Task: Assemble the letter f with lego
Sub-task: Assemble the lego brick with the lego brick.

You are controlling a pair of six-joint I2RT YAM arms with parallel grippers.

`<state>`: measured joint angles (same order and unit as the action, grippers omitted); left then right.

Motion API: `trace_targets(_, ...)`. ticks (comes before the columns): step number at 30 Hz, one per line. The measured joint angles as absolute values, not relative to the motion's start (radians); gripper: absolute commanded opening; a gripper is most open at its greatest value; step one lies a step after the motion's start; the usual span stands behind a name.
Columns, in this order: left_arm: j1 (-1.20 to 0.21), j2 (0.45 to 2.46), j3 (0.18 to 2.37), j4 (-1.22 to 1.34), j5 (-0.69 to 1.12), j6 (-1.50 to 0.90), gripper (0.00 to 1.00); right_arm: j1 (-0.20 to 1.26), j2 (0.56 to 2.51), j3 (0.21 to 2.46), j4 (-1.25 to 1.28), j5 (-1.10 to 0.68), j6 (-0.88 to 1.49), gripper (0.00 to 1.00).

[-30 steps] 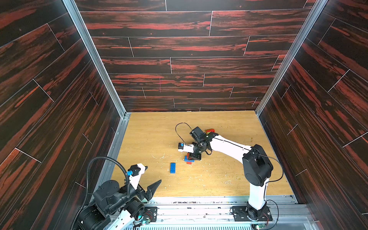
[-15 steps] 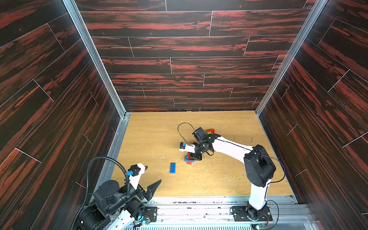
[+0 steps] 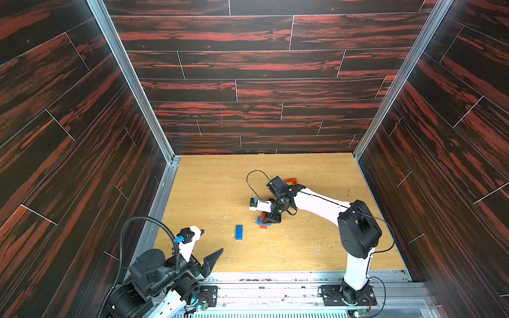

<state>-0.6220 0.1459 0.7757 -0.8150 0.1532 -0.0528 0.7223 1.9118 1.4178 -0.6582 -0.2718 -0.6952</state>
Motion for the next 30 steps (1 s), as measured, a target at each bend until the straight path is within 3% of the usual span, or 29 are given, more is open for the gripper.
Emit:
trace_targets(12, -0.622, 0.142, 0.776, -0.815, 0.151, -0.053, 1.0, 0.722, 1.93, 1.519, -0.79, -0.214, -0.69, 0.47)
trace_targets(30, -0.622, 0.142, 0.776, -0.815, 0.149, -0.053, 1.0, 0.726, 1.93, 1.523, -0.824, -0.204, -0.689, 0.5)
